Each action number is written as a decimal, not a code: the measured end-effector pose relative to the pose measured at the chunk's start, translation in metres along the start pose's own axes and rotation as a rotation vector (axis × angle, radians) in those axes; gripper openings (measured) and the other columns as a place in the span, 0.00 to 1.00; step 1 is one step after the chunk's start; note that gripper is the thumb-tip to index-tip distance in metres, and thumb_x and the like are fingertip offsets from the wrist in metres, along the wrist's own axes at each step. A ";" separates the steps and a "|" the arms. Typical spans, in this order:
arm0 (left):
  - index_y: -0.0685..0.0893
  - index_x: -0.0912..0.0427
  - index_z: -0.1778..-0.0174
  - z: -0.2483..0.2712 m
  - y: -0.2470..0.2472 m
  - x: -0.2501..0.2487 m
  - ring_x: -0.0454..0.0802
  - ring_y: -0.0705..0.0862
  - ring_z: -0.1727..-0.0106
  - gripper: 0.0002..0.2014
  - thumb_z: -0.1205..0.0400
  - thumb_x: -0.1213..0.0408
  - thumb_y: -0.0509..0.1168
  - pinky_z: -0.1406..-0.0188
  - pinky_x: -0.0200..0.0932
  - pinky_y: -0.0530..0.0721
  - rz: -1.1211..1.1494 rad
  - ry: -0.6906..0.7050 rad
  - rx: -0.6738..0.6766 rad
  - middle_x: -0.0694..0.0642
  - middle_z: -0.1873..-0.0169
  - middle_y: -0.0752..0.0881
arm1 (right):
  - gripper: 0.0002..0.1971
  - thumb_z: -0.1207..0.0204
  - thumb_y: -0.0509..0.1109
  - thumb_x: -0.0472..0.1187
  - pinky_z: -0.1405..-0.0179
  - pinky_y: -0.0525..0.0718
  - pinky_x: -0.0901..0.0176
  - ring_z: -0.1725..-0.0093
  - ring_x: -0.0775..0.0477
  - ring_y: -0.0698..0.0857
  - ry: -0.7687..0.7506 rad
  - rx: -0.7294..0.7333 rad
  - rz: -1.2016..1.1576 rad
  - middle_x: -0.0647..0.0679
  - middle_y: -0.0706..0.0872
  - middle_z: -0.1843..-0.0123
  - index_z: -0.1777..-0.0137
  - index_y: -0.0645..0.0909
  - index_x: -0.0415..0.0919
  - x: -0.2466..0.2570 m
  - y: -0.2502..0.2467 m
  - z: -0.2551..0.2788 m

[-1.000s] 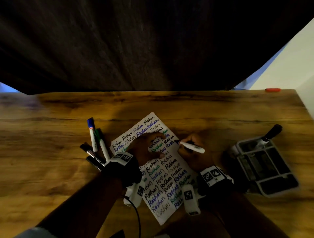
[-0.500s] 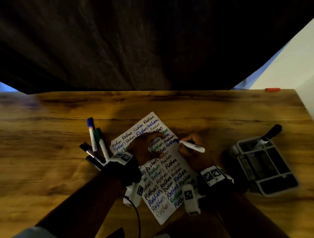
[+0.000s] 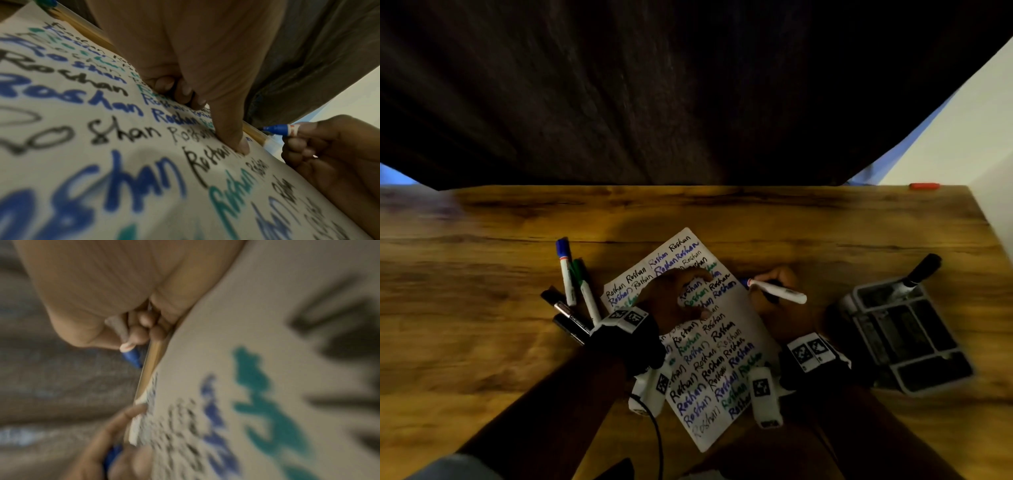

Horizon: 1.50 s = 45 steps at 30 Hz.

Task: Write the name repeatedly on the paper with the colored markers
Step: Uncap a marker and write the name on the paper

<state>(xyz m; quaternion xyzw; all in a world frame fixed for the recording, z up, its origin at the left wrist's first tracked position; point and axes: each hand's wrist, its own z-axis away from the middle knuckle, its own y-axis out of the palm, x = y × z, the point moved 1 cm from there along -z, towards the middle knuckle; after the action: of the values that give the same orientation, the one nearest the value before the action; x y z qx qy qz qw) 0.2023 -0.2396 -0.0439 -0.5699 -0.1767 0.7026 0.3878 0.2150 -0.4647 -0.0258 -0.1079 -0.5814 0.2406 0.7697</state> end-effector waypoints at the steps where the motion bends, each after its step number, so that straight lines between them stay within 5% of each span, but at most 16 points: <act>1: 0.74 0.30 0.29 0.001 0.000 0.000 0.49 0.80 0.32 0.31 0.28 0.41 0.78 0.34 0.48 0.82 0.003 -0.001 0.001 0.46 0.28 0.77 | 0.16 0.20 0.69 0.38 0.55 0.68 0.74 0.56 0.61 0.76 -0.084 -0.079 -0.019 0.65 0.78 0.64 0.67 0.74 0.55 0.003 -0.003 0.000; 3: 0.74 0.30 0.29 0.001 0.001 0.002 0.50 0.80 0.32 0.31 0.27 0.42 0.78 0.34 0.49 0.82 0.014 -0.011 0.006 0.47 0.28 0.77 | 0.09 0.25 0.73 0.29 0.60 0.72 0.84 0.64 0.69 0.81 -0.232 -0.242 -0.095 0.61 0.86 0.66 0.64 0.79 0.39 -0.002 -0.003 -0.003; 6: 0.70 0.26 0.27 0.004 0.001 -0.002 0.53 0.78 0.28 0.33 0.27 0.40 0.77 0.30 0.54 0.82 0.026 -0.022 0.035 0.48 0.25 0.75 | 0.08 0.29 0.76 0.26 0.66 0.76 0.82 0.66 0.69 0.83 -0.240 -0.222 -0.154 0.52 0.84 0.66 0.57 0.79 0.27 0.003 -0.008 -0.001; 11: 0.58 0.39 0.15 0.005 -0.011 -0.016 0.56 0.76 0.23 0.49 0.27 0.48 0.80 0.26 0.54 0.79 0.049 -0.084 0.072 0.55 0.22 0.74 | 0.06 0.28 0.78 0.37 0.61 0.84 0.71 0.62 0.63 0.87 -0.257 -0.052 -0.214 0.51 0.89 0.61 0.57 0.83 0.43 0.023 -0.027 0.006; 15: 0.50 0.47 0.12 0.012 -0.025 -0.032 0.54 0.84 0.42 0.52 0.24 0.51 0.78 0.42 0.45 0.82 0.020 -0.074 0.011 0.57 0.42 0.83 | 0.05 0.25 0.75 0.49 0.50 0.88 0.51 0.53 0.52 0.91 -0.243 -0.016 -0.236 0.49 0.93 0.55 0.52 0.88 0.51 0.035 -0.039 0.021; 18: 0.57 0.49 0.14 0.021 -0.031 -0.044 0.39 0.83 0.58 0.44 0.21 0.58 0.76 0.57 0.25 0.76 0.076 0.004 -0.078 0.53 0.57 0.84 | 0.19 0.31 0.74 0.64 0.44 0.85 0.29 0.49 0.37 0.90 -0.223 0.032 -0.351 0.41 0.92 0.53 0.49 0.88 0.51 0.043 -0.038 0.033; 21: 0.63 0.49 0.17 0.031 -0.032 -0.057 0.36 0.76 0.72 0.38 0.20 0.65 0.74 0.68 0.27 0.73 0.102 0.103 -0.148 0.48 0.72 0.75 | 0.20 0.32 0.75 0.65 0.44 0.84 0.26 0.48 0.36 0.89 -0.262 0.056 -0.370 0.41 0.92 0.52 0.49 0.87 0.51 0.058 -0.038 0.045; 26: 0.65 0.45 0.20 0.045 -0.028 -0.073 0.35 0.77 0.72 0.36 0.22 0.66 0.74 0.70 0.27 0.72 0.128 0.147 -0.201 0.45 0.73 0.77 | 0.04 0.22 0.72 0.47 0.57 0.88 0.41 0.57 0.41 0.90 -0.465 0.005 -0.210 0.48 0.92 0.56 0.52 0.87 0.51 0.083 -0.038 0.066; 29: 0.65 0.45 0.20 0.052 -0.028 -0.081 0.33 0.78 0.72 0.37 0.22 0.64 0.75 0.70 0.27 0.72 0.119 0.150 -0.218 0.44 0.72 0.78 | 0.04 0.23 0.72 0.47 0.59 0.88 0.40 0.59 0.40 0.89 -0.486 0.016 -0.165 0.46 0.92 0.58 0.52 0.87 0.51 0.088 -0.037 0.075; 33: 0.66 0.48 0.20 0.058 -0.028 -0.085 0.30 0.79 0.71 0.37 0.23 0.65 0.75 0.71 0.25 0.71 0.119 0.168 -0.215 0.42 0.71 0.79 | 0.04 0.23 0.72 0.46 0.54 0.89 0.47 0.57 0.51 0.90 -0.487 0.021 -0.111 0.50 0.92 0.57 0.51 0.87 0.52 0.087 -0.034 0.077; 35: 0.67 0.47 0.20 0.062 -0.027 -0.087 0.30 0.82 0.66 0.37 0.23 0.65 0.76 0.66 0.24 0.75 0.151 0.184 -0.209 0.42 0.65 0.84 | 0.05 0.23 0.73 0.47 0.54 0.89 0.49 0.57 0.55 0.90 -0.487 0.009 -0.055 0.52 0.92 0.56 0.50 0.88 0.52 0.087 -0.032 0.079; 39: 0.69 0.44 0.22 0.066 -0.027 -0.090 0.42 0.89 0.49 0.37 0.24 0.63 0.78 0.46 0.44 0.88 0.180 0.202 -0.200 0.48 0.44 0.90 | 0.07 0.24 0.74 0.47 0.55 0.89 0.58 0.55 0.60 0.89 -0.550 -0.019 0.049 0.57 0.92 0.54 0.49 0.90 0.50 0.089 -0.031 0.082; 43: 0.71 0.47 0.22 0.069 -0.026 -0.095 0.44 0.89 0.46 0.35 0.23 0.61 0.78 0.45 0.43 0.89 0.148 0.246 -0.200 0.50 0.39 0.88 | 0.06 0.26 0.76 0.44 0.65 0.78 0.78 0.62 0.68 0.86 -0.631 -0.051 0.107 0.62 0.90 0.60 0.50 0.90 0.48 0.096 -0.033 0.088; 45: 0.72 0.49 0.23 0.070 -0.025 -0.098 0.46 0.89 0.46 0.32 0.22 0.61 0.76 0.45 0.46 0.89 0.148 0.245 -0.202 0.52 0.40 0.89 | 0.07 0.26 0.77 0.45 0.70 0.75 0.79 0.67 0.69 0.84 -0.607 -0.051 0.111 0.63 0.87 0.65 0.50 0.90 0.47 0.097 -0.033 0.089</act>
<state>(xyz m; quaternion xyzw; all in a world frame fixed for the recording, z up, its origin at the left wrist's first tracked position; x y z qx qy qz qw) 0.1497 -0.2834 0.0585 -0.6988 -0.1554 0.6332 0.2943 0.1588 -0.4549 0.0970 -0.0821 -0.7837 0.2887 0.5437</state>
